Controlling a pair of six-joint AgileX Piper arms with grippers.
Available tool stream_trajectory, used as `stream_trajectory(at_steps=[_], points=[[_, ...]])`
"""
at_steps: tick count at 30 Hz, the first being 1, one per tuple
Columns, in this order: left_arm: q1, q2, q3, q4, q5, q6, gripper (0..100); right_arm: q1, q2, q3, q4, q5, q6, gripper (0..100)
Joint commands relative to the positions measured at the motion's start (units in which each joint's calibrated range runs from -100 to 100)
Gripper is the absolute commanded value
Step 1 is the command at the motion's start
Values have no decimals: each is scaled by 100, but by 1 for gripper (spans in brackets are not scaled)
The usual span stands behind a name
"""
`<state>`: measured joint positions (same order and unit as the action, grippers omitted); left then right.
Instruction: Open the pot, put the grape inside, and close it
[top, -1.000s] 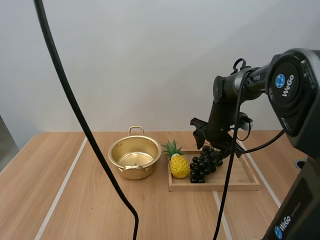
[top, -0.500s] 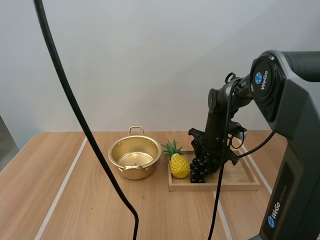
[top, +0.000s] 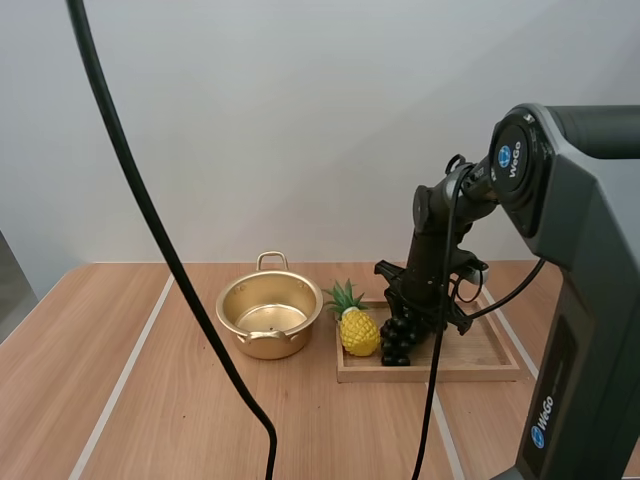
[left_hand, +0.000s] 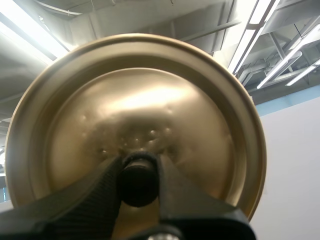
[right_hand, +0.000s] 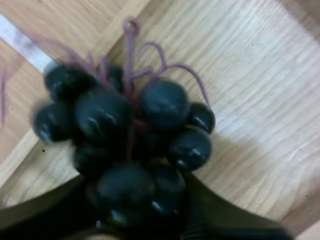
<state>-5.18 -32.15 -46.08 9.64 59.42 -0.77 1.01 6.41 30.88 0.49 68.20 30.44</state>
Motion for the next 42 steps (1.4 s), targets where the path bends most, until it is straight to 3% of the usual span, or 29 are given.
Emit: stream_trajectory(at_steps=[1, 11, 29, 38, 42], points=[[-15, -36, -30, 25, -180, -58, 0, 3, -4, -18, 23, 72, -65, 0], [-15, -36, -30, 25, -180, -58, 0, 3, -409, -48, 130, 237, -479, 0], [-15, -36, -30, 25, -180, -58, 0, 3, -3711, -64, 130, -1098, -721, 0], [-15, -36, -30, 25, -180, -58, 0, 3, -4975, -64, 128, -3164, -1042, 0], [-15, -36, -30, 25, -180, -58, 0, 20, -5307, -64, 127, -4378, -1806, 0]])
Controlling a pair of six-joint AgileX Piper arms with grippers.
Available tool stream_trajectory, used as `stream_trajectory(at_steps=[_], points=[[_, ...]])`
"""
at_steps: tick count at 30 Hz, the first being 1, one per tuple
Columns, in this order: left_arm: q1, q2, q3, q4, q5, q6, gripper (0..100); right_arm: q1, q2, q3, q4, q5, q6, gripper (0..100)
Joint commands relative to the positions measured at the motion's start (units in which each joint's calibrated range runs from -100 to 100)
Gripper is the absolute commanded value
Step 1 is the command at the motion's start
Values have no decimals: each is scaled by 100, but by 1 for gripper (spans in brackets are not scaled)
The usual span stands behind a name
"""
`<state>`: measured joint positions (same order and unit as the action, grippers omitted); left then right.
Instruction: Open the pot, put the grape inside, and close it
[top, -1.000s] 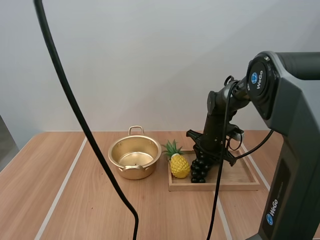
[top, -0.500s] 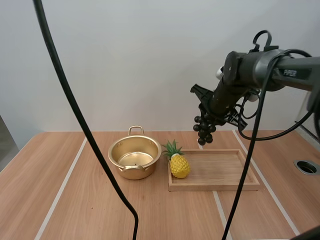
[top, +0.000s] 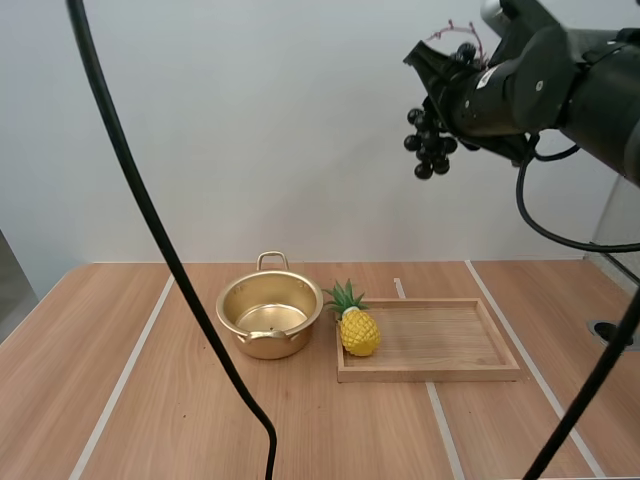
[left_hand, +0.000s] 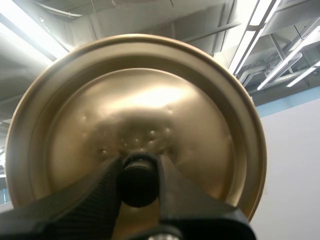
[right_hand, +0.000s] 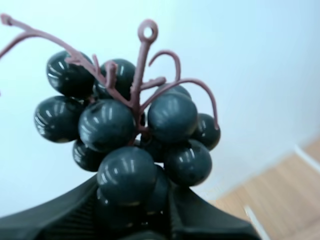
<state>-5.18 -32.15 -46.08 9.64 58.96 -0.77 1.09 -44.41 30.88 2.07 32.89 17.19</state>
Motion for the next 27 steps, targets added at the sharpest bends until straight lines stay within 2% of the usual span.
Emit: stream_trajectory(at_steps=[1, 7, 10, 16, 18, 21, 24, 27], points=[[-15, -36, -30, 25, -134, -58, 0, 36, -292, -64, -31, -994, -863, 0], [-15, -36, -30, 25, -134, -58, 0, 480, -391, -64, -31, -974, -3060, 0], [-15, -36, -30, 25, -134, -58, 0, 708, -377, -64, -26, -633, -3480, 0], [-15, -36, -30, 25, -134, -58, 0, 867, -366, -64, 81, -279, -4325, 0], [-15, -36, -30, 25, -134, -58, 0, 935, -310, -125, 346, 97, -4820, 0], [-15, -36, -30, 25, -134, -58, 0, 1039, -45, -362, 1221, 1328, -5547, 0], [-15, -36, -30, 25, -134, -58, 0, 1220, 260, -590, 1983, 2281, -6019, 0], [-15, -36, -30, 25, -134, -58, 0, 1468, 531, -644, 2416, 2556, -6367, 0]])
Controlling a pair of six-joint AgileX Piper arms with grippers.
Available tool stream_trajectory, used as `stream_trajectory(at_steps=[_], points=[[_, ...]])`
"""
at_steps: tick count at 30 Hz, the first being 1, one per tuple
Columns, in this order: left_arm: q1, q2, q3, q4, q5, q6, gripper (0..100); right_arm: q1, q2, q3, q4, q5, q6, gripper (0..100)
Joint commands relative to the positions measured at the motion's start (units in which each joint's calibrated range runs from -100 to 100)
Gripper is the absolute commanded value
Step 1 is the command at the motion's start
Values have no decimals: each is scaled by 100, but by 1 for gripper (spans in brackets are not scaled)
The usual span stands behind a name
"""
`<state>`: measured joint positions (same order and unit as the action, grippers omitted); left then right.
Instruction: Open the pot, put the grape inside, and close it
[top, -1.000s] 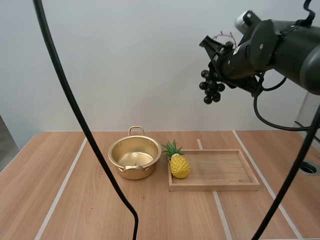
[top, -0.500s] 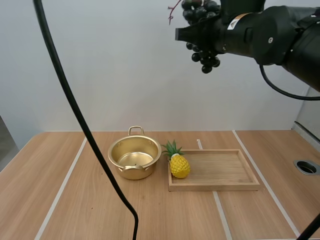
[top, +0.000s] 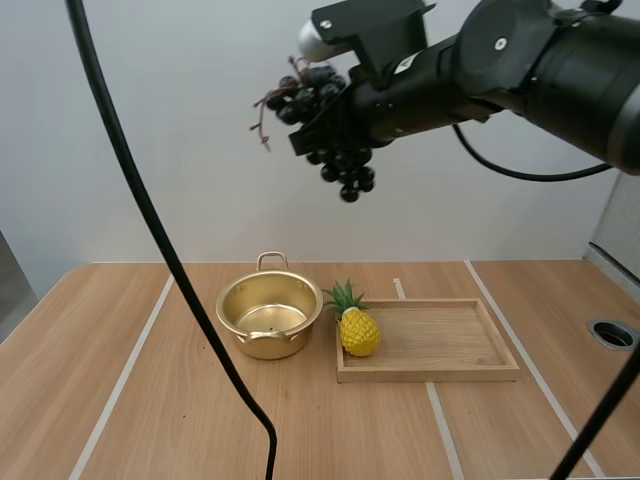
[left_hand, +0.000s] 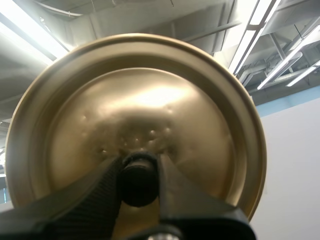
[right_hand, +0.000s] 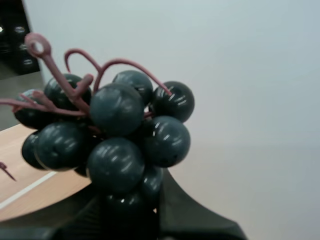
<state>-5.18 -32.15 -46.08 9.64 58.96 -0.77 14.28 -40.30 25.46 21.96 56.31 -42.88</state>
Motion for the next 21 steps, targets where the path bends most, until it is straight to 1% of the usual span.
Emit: stream_trajectory(at_steps=[1, 3, 6, 9, 13, 17, 21], points=[[-15, -36, -30, 25, -134, -58, 0, 243, 216, -102, 439, 214, -495, 0], [-15, -36, -30, 25, -134, -58, 0, 384, 435, -102, 451, 124, -519, 0], [-15, -36, -30, 25, -134, -58, 0, 466, 728, -102, 554, -20, -519, 0], [-15, -36, -30, 25, -134, -58, 0, 466, 967, -102, 706, -101, -519, 0], [-15, -36, -30, 25, -134, -58, 0, 466, 1212, -102, 706, -399, -519, 0], [-15, -36, -30, 25, -134, -58, 0, 466, 1540, -102, 861, -718, -519, 0], [-15, -36, -30, 25, -134, -58, 0, 466, 1955, -102, 1007, -736, -529, 0]])
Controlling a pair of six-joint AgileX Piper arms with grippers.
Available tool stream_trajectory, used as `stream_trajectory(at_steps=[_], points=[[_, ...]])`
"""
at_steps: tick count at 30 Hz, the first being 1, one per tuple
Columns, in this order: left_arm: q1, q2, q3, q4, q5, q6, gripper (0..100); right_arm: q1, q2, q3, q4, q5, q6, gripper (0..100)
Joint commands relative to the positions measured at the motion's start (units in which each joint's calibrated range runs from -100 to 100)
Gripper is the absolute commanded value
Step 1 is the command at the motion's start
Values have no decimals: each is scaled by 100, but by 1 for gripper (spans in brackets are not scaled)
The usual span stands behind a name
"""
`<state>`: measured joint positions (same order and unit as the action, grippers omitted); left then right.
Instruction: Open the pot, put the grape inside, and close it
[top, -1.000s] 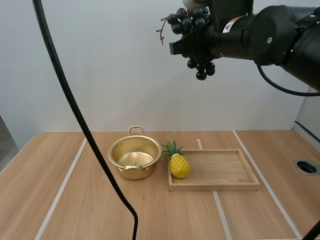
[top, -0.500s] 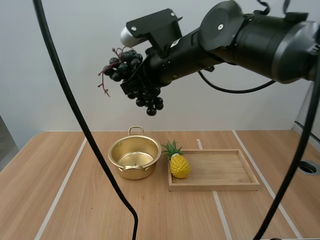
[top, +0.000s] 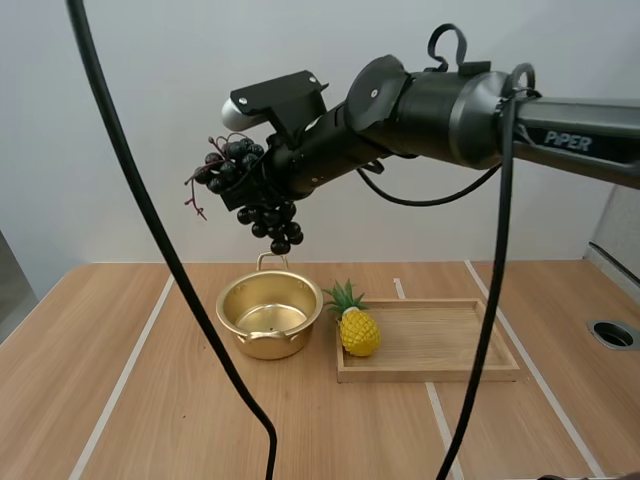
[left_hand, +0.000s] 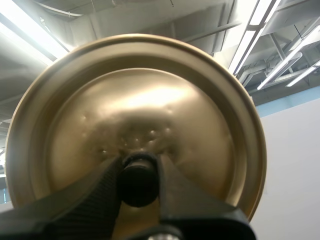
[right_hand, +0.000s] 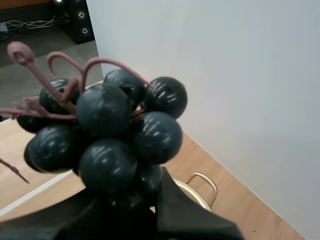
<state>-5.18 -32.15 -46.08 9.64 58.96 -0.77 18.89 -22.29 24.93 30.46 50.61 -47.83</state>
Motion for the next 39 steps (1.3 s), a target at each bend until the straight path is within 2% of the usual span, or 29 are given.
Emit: stream_trajectory(at_steps=[1, 18, 39], points=[[-15, -36, -30, 25, -134, -58, 0, 5, 277, -49, 212, -166, -64, 0], [-15, -36, -30, 25, -134, -58, 0, 5, 1870, -49, 347, -172, -506, 0], [-15, -36, -30, 25, 242, -58, 0, -30, 2580, -49, -118, -172, -588, 0]])
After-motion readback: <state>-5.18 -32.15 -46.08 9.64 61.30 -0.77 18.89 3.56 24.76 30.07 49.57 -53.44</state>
